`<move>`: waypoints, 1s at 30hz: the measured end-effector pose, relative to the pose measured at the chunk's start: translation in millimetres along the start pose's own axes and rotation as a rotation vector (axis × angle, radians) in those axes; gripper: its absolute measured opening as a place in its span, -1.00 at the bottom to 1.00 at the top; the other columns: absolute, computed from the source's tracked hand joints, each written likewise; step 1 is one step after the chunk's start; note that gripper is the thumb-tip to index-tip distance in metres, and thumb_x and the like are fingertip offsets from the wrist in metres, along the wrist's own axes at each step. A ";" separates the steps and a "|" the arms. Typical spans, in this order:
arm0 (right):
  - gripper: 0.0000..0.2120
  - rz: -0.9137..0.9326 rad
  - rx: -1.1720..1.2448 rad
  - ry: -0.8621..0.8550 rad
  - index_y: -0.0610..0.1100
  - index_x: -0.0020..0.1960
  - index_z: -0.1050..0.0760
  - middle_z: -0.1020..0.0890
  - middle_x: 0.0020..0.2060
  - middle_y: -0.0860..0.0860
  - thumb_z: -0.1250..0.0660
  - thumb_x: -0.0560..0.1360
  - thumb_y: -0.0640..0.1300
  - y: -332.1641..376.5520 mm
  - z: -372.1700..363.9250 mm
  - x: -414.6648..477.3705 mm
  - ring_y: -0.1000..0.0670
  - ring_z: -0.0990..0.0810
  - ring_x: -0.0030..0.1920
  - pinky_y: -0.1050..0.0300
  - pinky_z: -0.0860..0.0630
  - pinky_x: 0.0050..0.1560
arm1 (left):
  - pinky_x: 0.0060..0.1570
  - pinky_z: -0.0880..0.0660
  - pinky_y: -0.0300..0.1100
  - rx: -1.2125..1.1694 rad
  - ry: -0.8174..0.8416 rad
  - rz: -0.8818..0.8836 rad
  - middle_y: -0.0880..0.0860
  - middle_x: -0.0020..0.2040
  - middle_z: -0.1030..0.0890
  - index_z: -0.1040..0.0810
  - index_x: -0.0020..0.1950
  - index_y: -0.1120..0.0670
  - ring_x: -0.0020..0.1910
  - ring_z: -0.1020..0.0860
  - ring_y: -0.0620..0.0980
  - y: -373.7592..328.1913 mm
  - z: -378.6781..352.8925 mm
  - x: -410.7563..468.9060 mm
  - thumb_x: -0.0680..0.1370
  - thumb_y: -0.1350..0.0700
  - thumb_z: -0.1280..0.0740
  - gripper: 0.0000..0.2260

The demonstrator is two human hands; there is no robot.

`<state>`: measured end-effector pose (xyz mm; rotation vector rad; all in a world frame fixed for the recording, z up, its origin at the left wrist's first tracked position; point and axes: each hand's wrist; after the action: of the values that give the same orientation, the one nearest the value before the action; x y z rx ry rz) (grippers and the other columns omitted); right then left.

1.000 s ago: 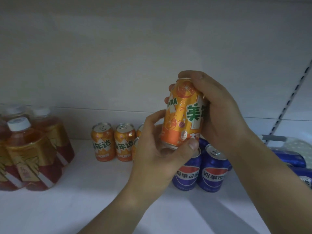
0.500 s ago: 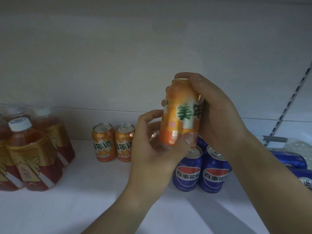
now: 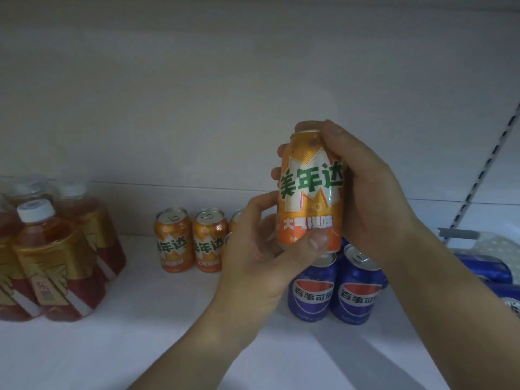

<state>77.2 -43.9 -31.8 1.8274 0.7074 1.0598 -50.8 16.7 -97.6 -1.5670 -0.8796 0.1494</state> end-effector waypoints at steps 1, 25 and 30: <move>-0.60 0.000 0.006 0.005 -0.16 0.31 -0.55 -0.69 0.13 -0.19 -0.30 0.55 0.01 0.7 -0.2 -0.3 -0.27 -0.71 0.11 -0.11 -0.65 0.04 | -0.03 -0.62 -0.23 -0.003 0.006 0.011 -0.05 0.11 -0.72 -0.47 0.29 -0.04 0.09 -0.70 -0.05 0.5 0.3 -0.3 0.27 -0.01 -0.56 -0.39; -0.55 0.031 -0.018 -0.027 -0.19 0.33 -0.53 -0.67 0.20 -0.22 -0.32 0.52 0.01 -5.3 -5.3 0.5 -0.31 -0.65 0.23 -0.22 -0.61 0.24 | -0.09 -0.62 -0.25 0.155 -0.169 -0.139 -0.14 0.10 -0.64 -0.45 0.22 -0.16 0.06 -0.68 -0.07 1.8 -3.9 -1.6 0.23 0.04 -0.67 -0.35; -0.62 0.071 0.021 -0.054 -0.17 0.28 -0.55 -0.65 0.22 -0.25 -0.31 0.54 -0.01 0.0 -4.9 0.2 -0.34 -0.64 0.24 -0.19 -0.63 0.20 | -0.05 -0.63 -0.24 0.120 -0.114 -0.110 -0.06 0.19 -0.63 -0.40 0.33 -0.17 0.12 -0.67 -0.04 -0.2 -2.5 -0.7 0.21 -0.01 -0.69 -0.23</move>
<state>72.9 -41.7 -30.6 1.9041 0.6284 1.0479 -49.9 14.3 -97.1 -1.4056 -1.0250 0.2110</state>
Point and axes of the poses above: each hand's wrist, its own x-axis towards the middle knuckle, its own z-axis out of the back of the hand, y = z × x
